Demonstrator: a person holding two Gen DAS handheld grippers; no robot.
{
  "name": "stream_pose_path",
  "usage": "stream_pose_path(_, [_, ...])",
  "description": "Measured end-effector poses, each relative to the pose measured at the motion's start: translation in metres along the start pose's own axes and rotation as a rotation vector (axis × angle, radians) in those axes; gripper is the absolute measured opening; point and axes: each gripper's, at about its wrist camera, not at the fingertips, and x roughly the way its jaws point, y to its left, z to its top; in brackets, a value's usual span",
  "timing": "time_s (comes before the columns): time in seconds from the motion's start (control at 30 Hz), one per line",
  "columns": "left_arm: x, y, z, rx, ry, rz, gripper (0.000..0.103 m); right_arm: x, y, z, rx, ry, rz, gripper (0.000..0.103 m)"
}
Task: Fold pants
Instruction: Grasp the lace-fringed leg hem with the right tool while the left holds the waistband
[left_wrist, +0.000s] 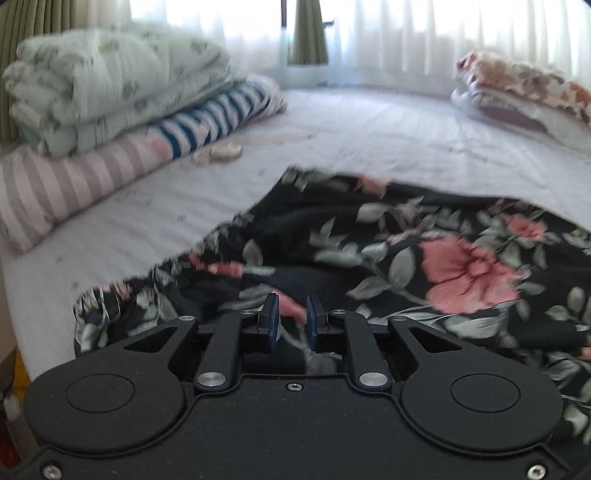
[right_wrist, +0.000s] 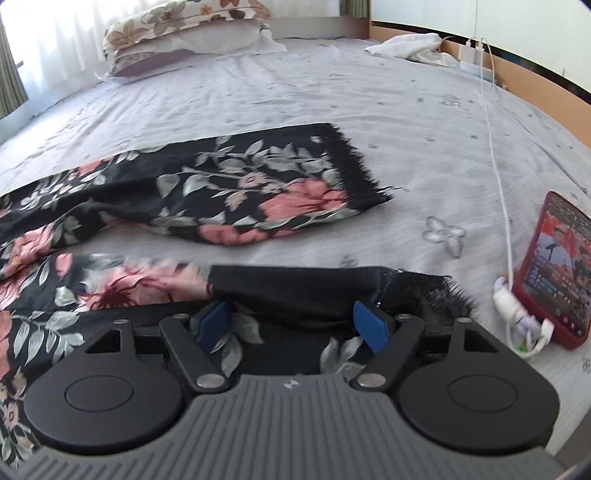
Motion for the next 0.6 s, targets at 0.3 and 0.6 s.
stream_pose_path(0.3, [0.009, 0.008, 0.022, -0.057, 0.002, 0.019, 0.025, -0.029, 0.004, 0.03, -0.033, 0.034, 0.057, 0.093])
stream_pose_path(0.6, [0.042, -0.022, 0.1, -0.161, -0.012, -0.058, 0.084, -0.007, 0.007, 0.12, 0.083, 0.04, 0.075, 0.103])
